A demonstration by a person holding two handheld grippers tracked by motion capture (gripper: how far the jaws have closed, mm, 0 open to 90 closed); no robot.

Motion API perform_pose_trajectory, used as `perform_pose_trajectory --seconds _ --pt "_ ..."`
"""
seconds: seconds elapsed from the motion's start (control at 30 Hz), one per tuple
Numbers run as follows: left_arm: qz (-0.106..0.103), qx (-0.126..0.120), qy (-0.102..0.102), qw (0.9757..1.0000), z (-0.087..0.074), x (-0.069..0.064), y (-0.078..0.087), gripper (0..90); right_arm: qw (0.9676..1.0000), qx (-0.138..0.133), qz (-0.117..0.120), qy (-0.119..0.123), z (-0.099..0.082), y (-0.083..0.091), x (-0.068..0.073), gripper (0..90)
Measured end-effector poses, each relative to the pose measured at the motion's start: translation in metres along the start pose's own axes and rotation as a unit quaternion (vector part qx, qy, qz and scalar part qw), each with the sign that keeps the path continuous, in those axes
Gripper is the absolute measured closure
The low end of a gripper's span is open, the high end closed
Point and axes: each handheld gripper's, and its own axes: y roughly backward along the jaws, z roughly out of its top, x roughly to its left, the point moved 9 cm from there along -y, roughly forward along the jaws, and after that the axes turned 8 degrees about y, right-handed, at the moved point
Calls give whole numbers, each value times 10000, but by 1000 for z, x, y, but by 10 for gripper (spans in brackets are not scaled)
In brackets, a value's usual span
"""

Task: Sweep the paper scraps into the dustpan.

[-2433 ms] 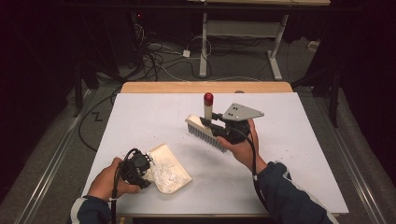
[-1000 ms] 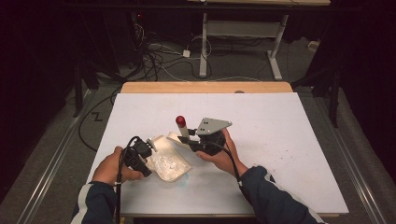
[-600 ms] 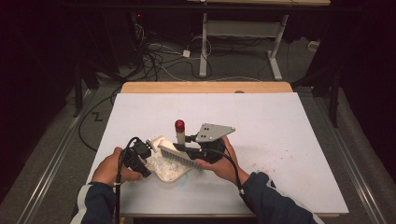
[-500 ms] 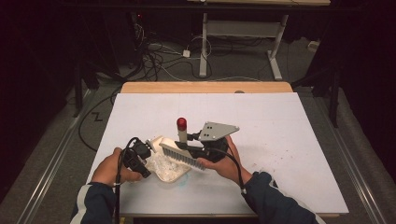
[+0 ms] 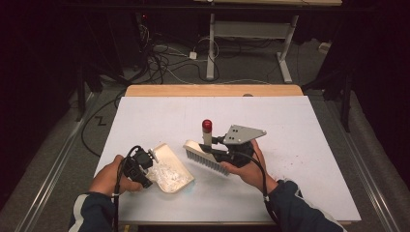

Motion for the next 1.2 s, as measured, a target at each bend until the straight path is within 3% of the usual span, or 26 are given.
perform_pose_trajectory --seconds 0.2,0.4,0.5,0.6,0.7,0.83,0.97,1.2 --pt "79 58 -214 9997 -12 -8 5 626 9999 88 148 -4 -9 28 2 710" --pt "108 260 -515 9983 -19 -21 1 626 9984 290 477 9 -16 51 15 710" --pt "168 329 -534 9979 -18 -22 0 626 9963 420 748 51 -17 53 27 710" --pt "221 384 -572 9974 -17 -22 -1 626 9940 613 876 224 -19 45 37 710" --pt "222 356 -589 9974 -15 -23 0 626 9920 663 1039 252 -19 36 46 710" --pt "222 347 -633 9971 -10 -25 0 626 9921 562 1060 364 -11 21 54 711" --pt "209 323 -625 9973 -9 -25 0 626 9926 207 1165 291 4 10 61 711" --pt "147 277 -566 9979 -12 -24 0 626 9936 -92 1066 359 19 22 56 710"
